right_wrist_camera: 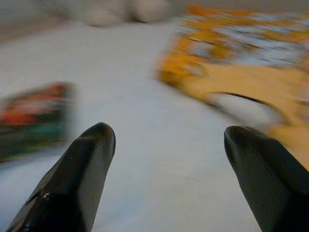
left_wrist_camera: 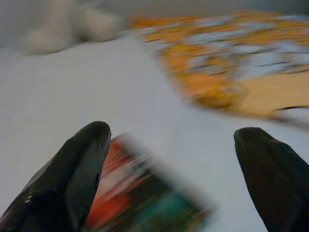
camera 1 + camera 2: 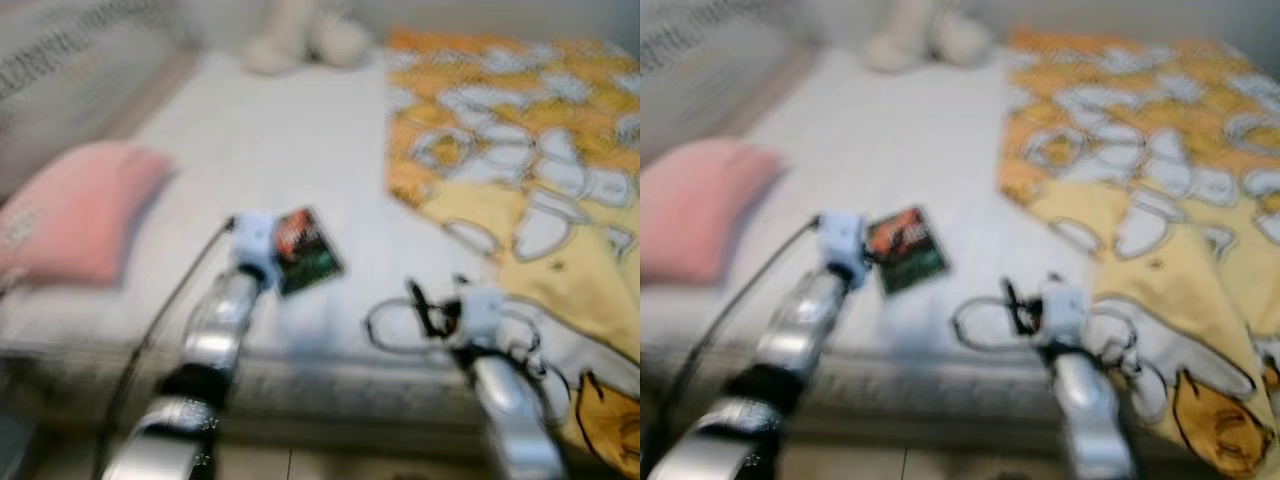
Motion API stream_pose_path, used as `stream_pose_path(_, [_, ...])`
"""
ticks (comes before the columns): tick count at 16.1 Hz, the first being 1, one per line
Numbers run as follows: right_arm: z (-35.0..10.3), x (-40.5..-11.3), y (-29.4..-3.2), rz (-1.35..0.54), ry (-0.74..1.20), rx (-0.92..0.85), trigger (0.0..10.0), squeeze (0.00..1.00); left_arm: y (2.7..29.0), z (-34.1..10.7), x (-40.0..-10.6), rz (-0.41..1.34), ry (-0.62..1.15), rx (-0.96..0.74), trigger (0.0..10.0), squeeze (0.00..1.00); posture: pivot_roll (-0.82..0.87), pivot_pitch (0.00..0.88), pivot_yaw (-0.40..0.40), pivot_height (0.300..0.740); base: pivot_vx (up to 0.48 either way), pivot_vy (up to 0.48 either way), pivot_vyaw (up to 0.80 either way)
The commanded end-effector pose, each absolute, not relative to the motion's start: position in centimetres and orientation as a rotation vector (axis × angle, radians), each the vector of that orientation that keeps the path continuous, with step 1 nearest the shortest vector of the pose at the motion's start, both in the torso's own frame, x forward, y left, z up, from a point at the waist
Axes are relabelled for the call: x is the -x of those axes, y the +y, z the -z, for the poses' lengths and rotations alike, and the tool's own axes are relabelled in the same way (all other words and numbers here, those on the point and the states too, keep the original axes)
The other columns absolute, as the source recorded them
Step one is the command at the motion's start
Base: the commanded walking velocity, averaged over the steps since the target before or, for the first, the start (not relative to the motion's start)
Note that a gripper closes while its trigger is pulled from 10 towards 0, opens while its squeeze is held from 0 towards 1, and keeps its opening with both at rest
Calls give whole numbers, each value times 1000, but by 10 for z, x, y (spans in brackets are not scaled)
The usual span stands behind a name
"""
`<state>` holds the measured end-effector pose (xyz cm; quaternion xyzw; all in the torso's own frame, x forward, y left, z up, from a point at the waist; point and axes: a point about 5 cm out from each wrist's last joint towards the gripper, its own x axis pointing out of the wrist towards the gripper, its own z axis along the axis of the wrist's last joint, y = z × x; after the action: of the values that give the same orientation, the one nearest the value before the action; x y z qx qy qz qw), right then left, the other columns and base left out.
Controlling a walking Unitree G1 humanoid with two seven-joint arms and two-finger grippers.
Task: Clean up the room
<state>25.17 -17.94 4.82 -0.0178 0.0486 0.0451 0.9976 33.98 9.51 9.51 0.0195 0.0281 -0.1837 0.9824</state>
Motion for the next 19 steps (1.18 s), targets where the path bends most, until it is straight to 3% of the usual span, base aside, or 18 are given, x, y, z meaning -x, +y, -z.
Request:
stream_pose_path(1, [-55, -255, -175, -88, 64, 25, 10000, 0, 101, -98, -343, 368, 47, -69, 10000, 0, -99, 0, 102, 740, 442, 0, 0])
stream_pose_path(6, [-65, -268, -189, -77, 58, 54, 10000, 0, 106, -90, -346, 273, 111, -38, 10000, 0, -77, 0, 82, 740, 87, 0, 0])
stream_pose_path(10, [-71, -276, -197, -131, 88, 95, 10000, 0, 133, -63, -336, 24, 242, 154, 10000, 0, -56, 0, 35, 740, 0, 0, 0])
stream_pose_path(15, [-51, -262, -192, -132, 151, 54, 10000, 0, 117, -72, -325, 140, 113, -18, 10000, 0, -36, 0, 1, 740, 0, 0, 0])
stream_pose_path(19, [-53, -287, -188, -148, 174, 35, 10000, 0, 121, -89, -332, 143, 46, -77, 10000, 0, -8, 0, -12, 740, 0, 0, 0])
